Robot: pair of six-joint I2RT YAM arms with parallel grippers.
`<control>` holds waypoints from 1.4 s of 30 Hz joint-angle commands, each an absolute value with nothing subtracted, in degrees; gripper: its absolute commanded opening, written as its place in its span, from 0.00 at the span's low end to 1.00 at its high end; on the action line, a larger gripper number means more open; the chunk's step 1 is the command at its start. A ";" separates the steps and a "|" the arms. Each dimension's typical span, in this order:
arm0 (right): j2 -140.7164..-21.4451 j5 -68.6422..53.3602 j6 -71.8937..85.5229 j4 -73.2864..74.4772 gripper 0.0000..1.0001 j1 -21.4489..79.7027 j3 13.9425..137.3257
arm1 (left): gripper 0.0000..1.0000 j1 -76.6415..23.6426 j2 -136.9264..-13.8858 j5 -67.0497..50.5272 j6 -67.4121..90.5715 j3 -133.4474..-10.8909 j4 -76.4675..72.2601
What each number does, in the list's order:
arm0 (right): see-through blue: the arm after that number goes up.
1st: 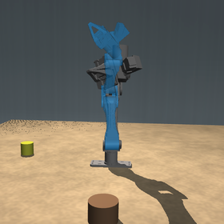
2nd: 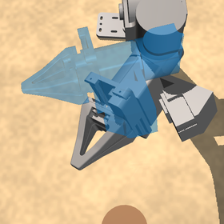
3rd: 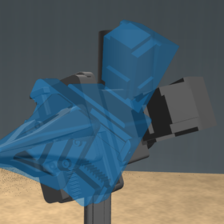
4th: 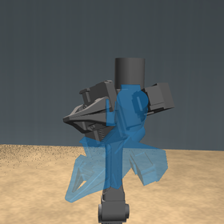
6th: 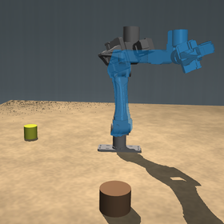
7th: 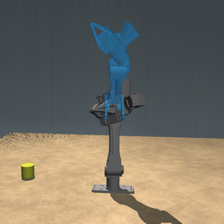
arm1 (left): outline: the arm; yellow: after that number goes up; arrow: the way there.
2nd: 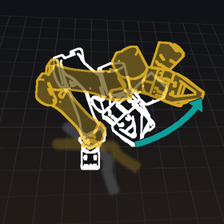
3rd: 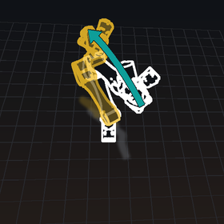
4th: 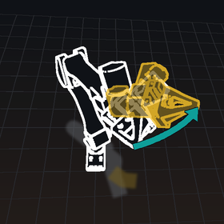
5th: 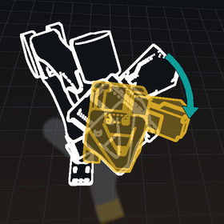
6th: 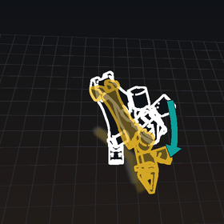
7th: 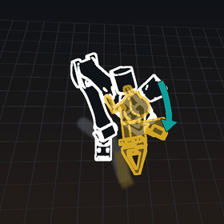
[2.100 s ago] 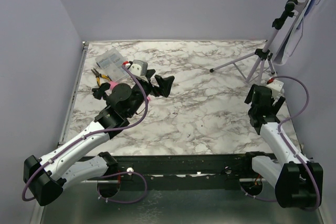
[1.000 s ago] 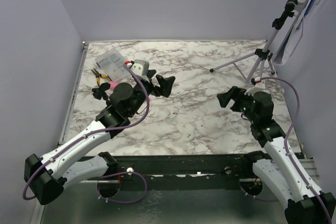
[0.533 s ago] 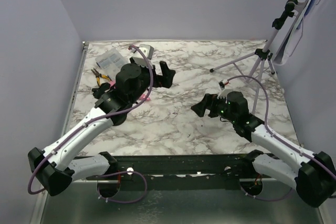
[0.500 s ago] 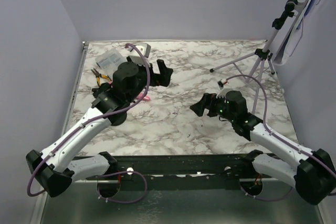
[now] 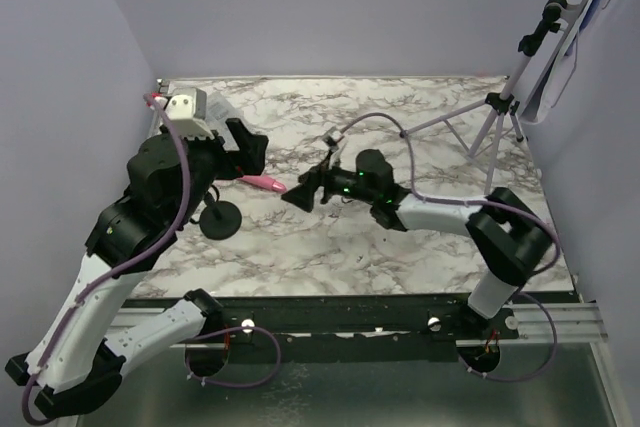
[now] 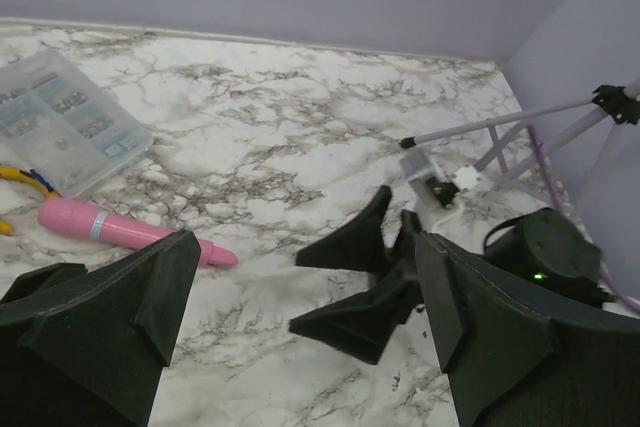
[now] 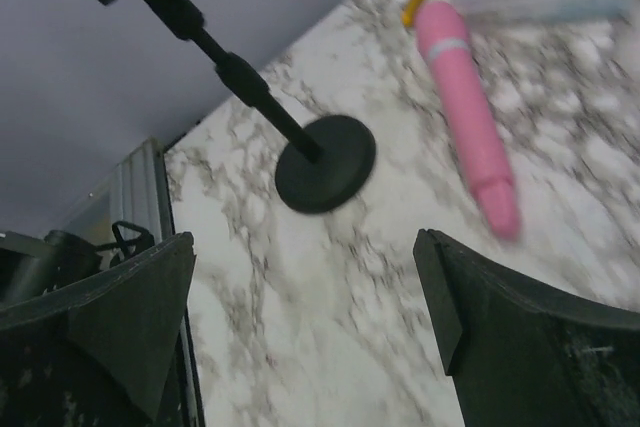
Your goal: Set up the instrument practice props
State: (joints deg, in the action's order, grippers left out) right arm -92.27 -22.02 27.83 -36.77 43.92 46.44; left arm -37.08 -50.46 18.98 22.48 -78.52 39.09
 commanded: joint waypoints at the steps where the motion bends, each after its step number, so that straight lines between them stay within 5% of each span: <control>1: -107.25 -26.86 17.57 -54.38 0.99 50.65 60.20 | 0.99 -36.83 -44.73 20.54 21.58 -81.80 43.42; 11: -136.68 -30.41 19.06 -65.31 0.83 53.08 90.21 | 0.99 -36.87 -38.08 15.88 23.48 -83.05 47.94; 23: -146.55 -35.33 19.00 -55.30 0.78 56.75 107.86 | 0.99 -37.09 -34.91 13.45 24.60 -80.68 48.17; 27: -147.79 -33.68 20.37 -53.63 0.62 57.54 110.38 | 0.99 -37.05 -34.46 13.05 25.27 -80.07 48.16; 34: -143.29 -29.89 20.04 -57.70 0.68 57.75 100.94 | 0.99 -37.11 -34.06 11.75 26.54 -78.44 48.03; 39: -143.66 -30.49 21.53 -56.85 0.46 57.83 102.79 | 0.99 -37.09 -34.92 10.69 26.94 -78.43 47.20; 42: -144.13 -29.96 22.41 -57.88 0.41 58.52 104.08 | 0.99 -37.09 -35.22 10.38 27.15 -78.54 47.10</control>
State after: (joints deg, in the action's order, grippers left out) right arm -145.08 -31.64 21.41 -56.07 57.60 101.69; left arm -37.10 -34.70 12.43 26.33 -78.61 46.92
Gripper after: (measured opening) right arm 0.423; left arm 0.988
